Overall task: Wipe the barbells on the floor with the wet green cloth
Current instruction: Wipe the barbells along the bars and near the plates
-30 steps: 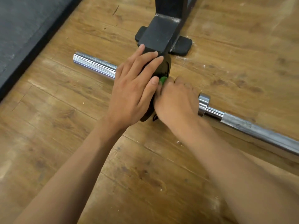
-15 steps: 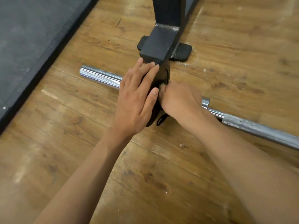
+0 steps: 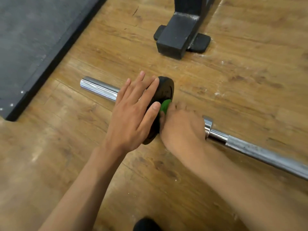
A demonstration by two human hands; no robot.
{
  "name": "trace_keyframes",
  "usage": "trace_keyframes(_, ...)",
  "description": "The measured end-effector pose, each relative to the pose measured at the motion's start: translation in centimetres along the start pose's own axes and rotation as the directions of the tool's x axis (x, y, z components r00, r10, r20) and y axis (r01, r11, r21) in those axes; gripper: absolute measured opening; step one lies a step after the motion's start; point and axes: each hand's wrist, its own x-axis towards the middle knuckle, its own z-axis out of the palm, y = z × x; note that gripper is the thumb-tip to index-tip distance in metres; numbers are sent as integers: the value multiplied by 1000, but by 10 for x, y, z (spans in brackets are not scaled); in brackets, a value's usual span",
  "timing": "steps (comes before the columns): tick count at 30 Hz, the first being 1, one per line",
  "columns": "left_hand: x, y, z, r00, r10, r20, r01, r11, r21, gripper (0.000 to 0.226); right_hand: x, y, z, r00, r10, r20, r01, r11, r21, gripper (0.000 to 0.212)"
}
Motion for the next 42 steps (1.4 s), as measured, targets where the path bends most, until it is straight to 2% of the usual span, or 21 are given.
trace_keyframes(2,-11,-2,-2,1000,0,3,0,1000,7,67,-27,-6,11,999,-45,6,45,999,-11,54)
trace_keyframes(5,-36,-3,-8,1000,22,20,-23,999,31,63,-49,-7,18,992,-73,107,78,996,-45,59)
trace_keyframes(9,-62,-2,-17,998,39,53,-40,999,9,58,-26,-7,9,969,-14,245,-32,982,184,44)
trace_keyframes(11,-67,0,-20,995,48,82,-48,999,-6,57,-22,-10,10,942,-11,336,-62,977,205,42)
trace_keyframes(13,-71,0,-23,991,83,108,-82,997,-8,56,-49,-17,19,966,-4,258,-37,987,154,49)
trace_keyframes(14,-75,-1,-24,988,100,113,-100,995,-12,56,-70,-22,27,975,-27,222,15,998,56,53)
trace_keyframes(16,-83,-1,-25,987,118,107,-116,993,-22,57,-111,-30,36,952,-67,300,97,992,-85,65)
trace_keyframes(18,-89,0,-25,989,118,91,-115,993,-32,58,-109,-26,43,961,-132,245,158,983,-90,63)
trace_keyframes(20,-87,-1,-23,990,115,86,-113,993,-31,58,-79,-24,32,954,-103,282,73,991,114,53)
trace_keyframes(22,-78,-1,-22,989,114,94,-111,993,-34,57,-48,-19,32,961,-44,274,-36,959,280,52)
trace_keyframes(23,-73,-2,-22,988,113,103,-109,993,-43,56,-45,-20,29,963,-1,269,-77,957,279,53)
trace_keyframes(24,-68,-3,-23,987,111,115,-106,993,-50,56,-52,-19,25,975,-7,220,-36,981,189,50)
trace_keyframes(25,-62,-5,-23,987,108,121,-102,993,-53,55,-67,-17,32,995,-60,82,57,997,49,47)
trace_keyframes(26,-57,-7,-22,988,102,113,-96,994,-53,55,-83,-16,36,994,-105,4,105,993,-57,45)
trace_keyframes(28,-49,-8,-20,994,84,71,-80,995,-63,54,-96,-9,46,985,-161,-63,151,979,-138,48)
trace_keyframes(30,-44,-6,-16,998,54,14,-52,995,-86,58,-83,-2,52,979,-162,-126,152,985,-87,46)
trace_keyframes(33,-33,-2,-11,999,-40,-35,32,978,-207,72,-61,-6,40,988,-20,-151,26,999,36,48)
trace_keyframes(36,-12,-2,-11,994,-77,-83,44,940,-337,77,-50,1,38,966,-19,-259,50,992,114,50)
trace_keyframes(42,33,-3,-8,991,-47,-125,9,957,-291,90,-24,27,11,901,101,-422,74,922,379,46)
